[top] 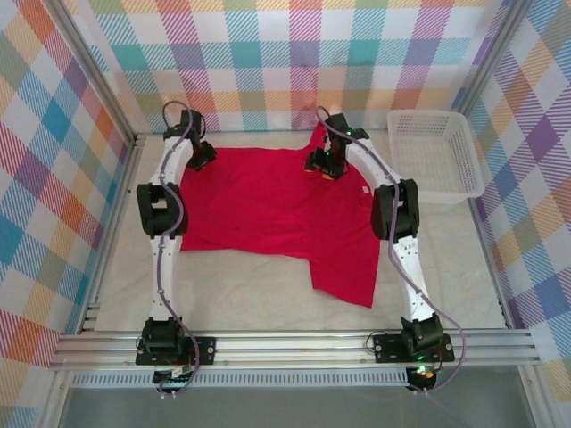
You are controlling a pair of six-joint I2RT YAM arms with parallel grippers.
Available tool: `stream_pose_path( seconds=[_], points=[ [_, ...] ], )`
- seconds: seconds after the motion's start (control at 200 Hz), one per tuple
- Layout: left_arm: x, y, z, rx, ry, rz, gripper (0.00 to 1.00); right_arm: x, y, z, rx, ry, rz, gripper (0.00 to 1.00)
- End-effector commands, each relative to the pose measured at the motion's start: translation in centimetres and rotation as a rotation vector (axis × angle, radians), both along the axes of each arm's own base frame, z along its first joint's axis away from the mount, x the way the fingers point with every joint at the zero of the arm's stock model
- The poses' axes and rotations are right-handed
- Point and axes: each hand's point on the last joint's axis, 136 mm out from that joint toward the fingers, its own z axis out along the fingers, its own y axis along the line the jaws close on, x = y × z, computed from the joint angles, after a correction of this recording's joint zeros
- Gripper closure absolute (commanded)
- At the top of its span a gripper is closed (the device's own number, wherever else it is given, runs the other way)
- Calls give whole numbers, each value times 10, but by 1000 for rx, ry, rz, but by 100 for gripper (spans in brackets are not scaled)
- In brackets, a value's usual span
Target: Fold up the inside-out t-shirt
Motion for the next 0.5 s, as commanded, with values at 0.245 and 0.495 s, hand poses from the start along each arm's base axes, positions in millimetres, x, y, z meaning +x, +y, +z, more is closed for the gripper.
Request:
stream_pose_path(
  seconds=[0.245, 0.495],
  points=[
    [-164, -49, 31, -93, 23, -83, 60, -150, -16, 13, 24, 95, 37, 37],
    [-231, -10, -41, -166, 203, 79, 62, -224, -43, -55, -15, 267, -55, 49]
  ],
)
